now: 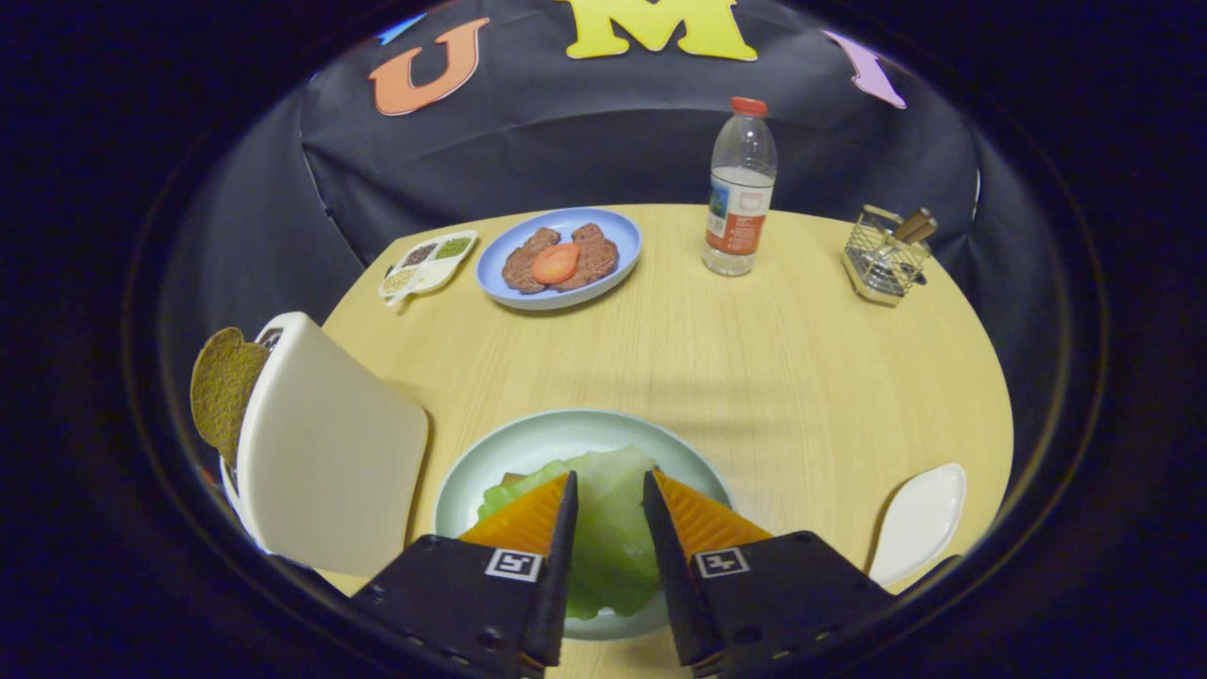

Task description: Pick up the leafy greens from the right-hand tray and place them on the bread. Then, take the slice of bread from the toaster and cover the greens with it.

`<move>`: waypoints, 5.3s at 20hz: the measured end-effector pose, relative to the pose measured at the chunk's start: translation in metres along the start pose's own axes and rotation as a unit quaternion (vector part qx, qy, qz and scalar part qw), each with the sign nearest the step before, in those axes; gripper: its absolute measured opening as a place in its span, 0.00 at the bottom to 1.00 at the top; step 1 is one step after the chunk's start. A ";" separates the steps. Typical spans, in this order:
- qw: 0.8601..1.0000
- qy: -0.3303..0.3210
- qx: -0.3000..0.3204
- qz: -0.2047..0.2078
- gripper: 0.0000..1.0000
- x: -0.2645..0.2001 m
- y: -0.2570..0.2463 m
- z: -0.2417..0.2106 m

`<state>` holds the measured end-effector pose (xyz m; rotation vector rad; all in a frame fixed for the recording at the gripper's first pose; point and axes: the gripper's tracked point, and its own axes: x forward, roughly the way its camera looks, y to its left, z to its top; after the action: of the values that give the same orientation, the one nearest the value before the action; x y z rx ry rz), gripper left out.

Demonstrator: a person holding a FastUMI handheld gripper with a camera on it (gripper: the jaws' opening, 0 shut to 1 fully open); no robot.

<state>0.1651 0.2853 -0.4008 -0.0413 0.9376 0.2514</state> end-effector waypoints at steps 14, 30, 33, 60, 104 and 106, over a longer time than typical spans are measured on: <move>0.981 -0.177 -0.048 -0.058 0.95 -0.170 0.020 0.074; 0.966 -0.253 -0.047 0.009 0.94 -0.211 0.167 0.090; 0.974 -0.219 -0.061 0.012 0.95 -0.187 0.193 0.072; 1.000 -0.008 -0.025 0.006 0.16 -0.085 0.235 0.033; 0.987 0.028 0.146 0.054 0.12 -0.033 0.044 -0.005; 0.988 0.031 0.147 0.040 0.12 -0.029 0.033 -0.009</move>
<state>0.1344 0.3100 -0.3802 0.2613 1.0321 0.1856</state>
